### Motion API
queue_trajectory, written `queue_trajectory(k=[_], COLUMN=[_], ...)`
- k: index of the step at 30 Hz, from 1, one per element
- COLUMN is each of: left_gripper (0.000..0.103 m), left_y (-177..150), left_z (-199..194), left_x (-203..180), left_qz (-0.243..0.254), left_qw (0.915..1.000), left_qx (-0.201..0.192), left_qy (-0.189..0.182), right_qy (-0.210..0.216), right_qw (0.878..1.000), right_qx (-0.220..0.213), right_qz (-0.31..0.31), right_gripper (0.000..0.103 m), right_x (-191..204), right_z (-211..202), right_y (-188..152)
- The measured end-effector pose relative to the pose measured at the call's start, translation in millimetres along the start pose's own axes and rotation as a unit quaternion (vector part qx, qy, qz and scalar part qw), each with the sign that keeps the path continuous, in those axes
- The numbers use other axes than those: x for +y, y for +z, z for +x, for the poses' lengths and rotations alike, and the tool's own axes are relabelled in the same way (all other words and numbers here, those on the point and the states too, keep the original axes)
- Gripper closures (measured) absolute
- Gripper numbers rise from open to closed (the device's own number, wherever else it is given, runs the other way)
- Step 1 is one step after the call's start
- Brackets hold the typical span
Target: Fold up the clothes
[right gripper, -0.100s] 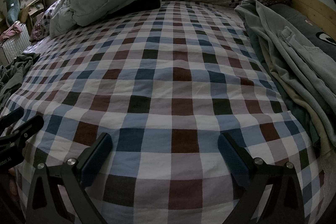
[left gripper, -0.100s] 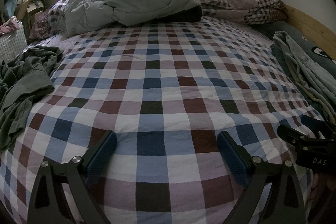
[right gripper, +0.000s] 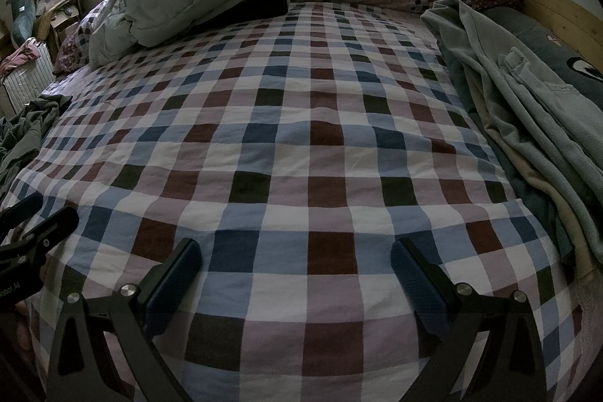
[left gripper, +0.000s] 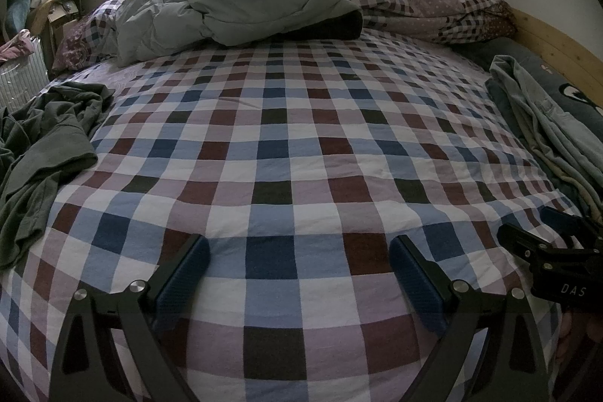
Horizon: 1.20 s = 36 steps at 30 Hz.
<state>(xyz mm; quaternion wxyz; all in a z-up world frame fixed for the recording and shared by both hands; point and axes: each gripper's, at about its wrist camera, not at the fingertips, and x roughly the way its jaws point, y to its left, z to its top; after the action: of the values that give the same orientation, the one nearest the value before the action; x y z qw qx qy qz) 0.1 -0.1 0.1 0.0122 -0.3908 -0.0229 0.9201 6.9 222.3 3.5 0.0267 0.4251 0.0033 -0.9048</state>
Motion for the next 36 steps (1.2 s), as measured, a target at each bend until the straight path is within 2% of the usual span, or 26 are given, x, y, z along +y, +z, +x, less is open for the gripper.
queue_trajectory(k=[36], left_gripper=[0.004], left_y=[-2.1], left_z=[-0.9], left_x=[4.0], left_qz=[0.006], left_qw=[1.0000], left_qx=[0.003], left_qy=[0.007], right_qy=[0.001], right_qw=[1.000], right_qx=[0.001], right_qz=[0.001], right_gripper=[0.000], right_x=[-0.2], right_z=[0.3], right_y=[-0.1])
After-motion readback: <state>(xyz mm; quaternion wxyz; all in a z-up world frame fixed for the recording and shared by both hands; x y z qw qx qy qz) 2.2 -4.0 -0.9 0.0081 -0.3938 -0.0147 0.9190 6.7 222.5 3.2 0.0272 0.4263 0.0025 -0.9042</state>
